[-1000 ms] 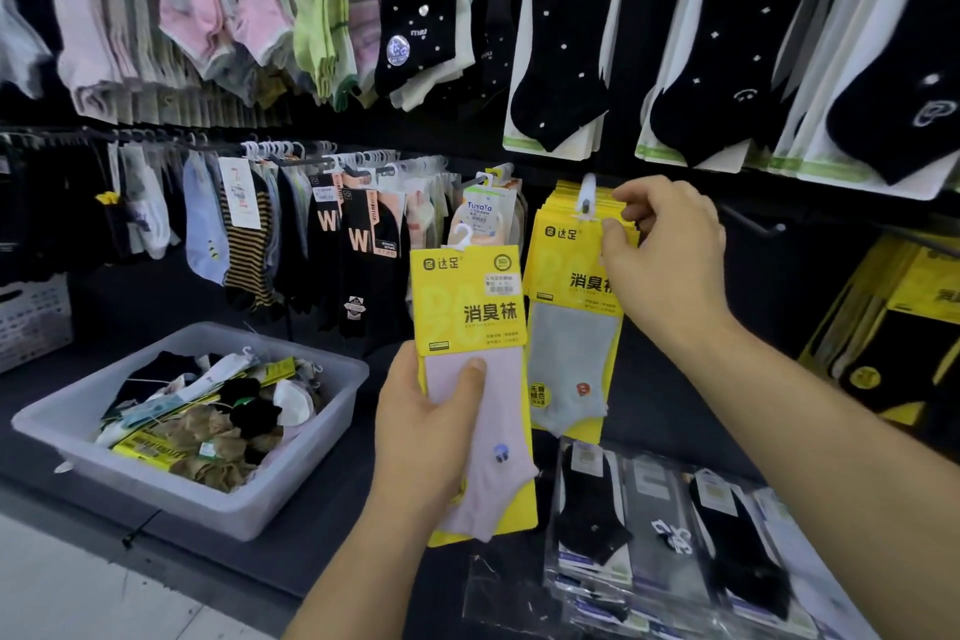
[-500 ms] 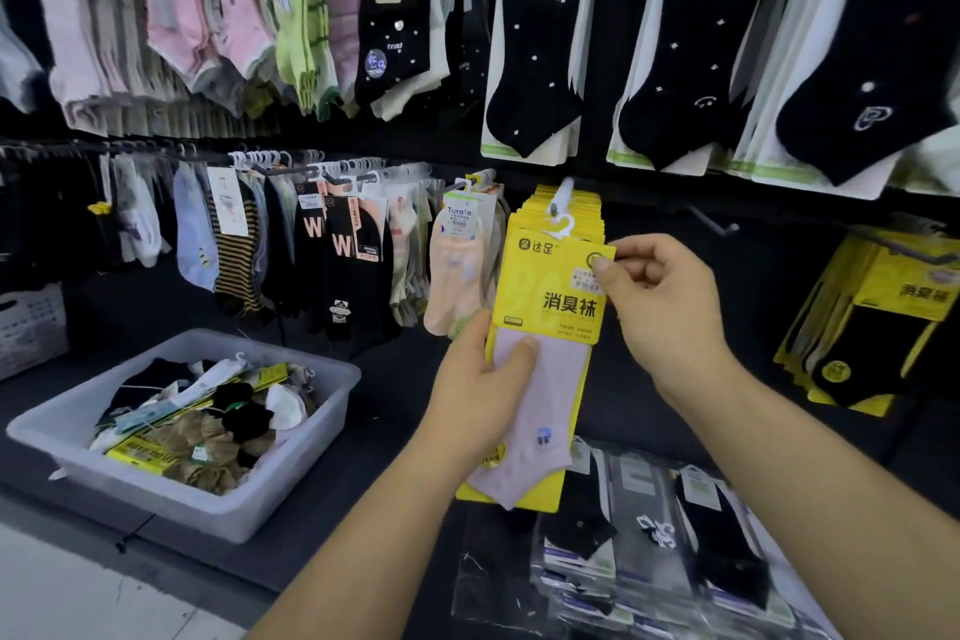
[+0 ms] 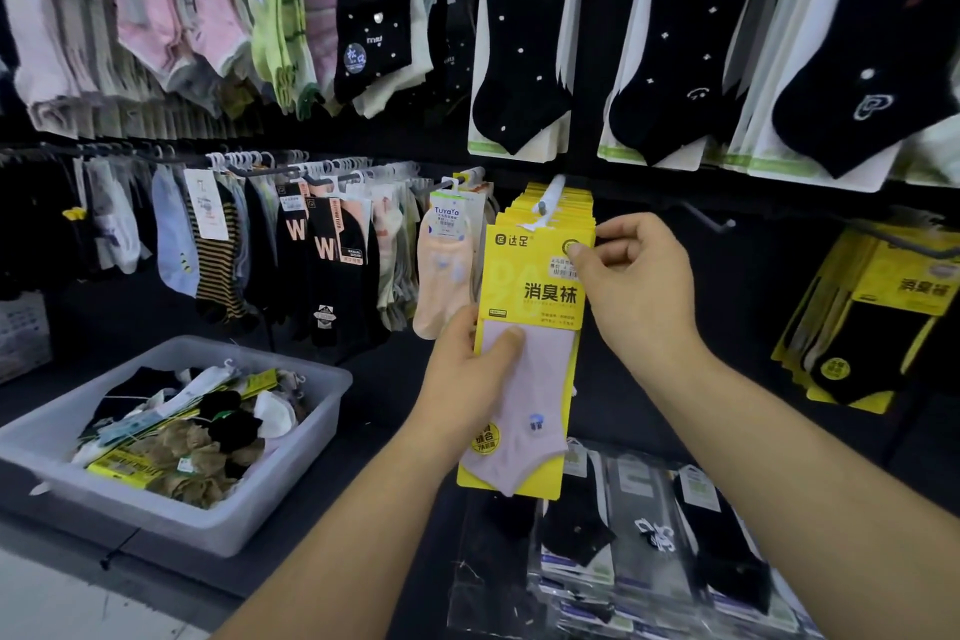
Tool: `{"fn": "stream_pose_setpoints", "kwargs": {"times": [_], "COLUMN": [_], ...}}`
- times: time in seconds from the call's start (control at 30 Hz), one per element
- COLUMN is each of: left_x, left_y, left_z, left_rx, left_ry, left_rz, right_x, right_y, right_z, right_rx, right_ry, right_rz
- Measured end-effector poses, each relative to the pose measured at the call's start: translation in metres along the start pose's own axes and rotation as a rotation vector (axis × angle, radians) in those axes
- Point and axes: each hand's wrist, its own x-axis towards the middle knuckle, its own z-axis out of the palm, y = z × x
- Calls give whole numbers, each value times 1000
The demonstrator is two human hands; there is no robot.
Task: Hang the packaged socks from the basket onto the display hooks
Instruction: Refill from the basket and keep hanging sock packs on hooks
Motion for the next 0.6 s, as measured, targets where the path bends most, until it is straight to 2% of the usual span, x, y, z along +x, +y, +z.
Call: {"fn": "stream_pose_setpoints", "kwargs": {"times": [0.13, 0.2, 0.27, 0.33, 0.4, 0.47, 0.6], "left_x": [2, 6, 11, 18, 29, 44, 62], "left_y": [-3, -1, 3, 12, 20, 20, 14], "left_z": [-7, -11, -14, -13, -7, 4, 20], "left_rx": [243, 588, 843, 750, 374, 81, -57], "left_ry": [10, 28, 141, 186, 91, -14, -85], "left_rz": [0, 3, 44, 107, 138, 81, 76], "right_x": [-6, -8, -10, -13, -16, -18, -20], "right_y": [11, 18, 24, 33, 40, 45, 54], "right_z": [1, 1, 2, 6, 13, 22, 38], "right_rx": [-13, -31, -57, -82, -105, -44, 106], "right_ry": [-8, -10, -18, -54, -137, -225, -237], "right_rz": [15, 23, 19, 7, -7, -28, 73]}}
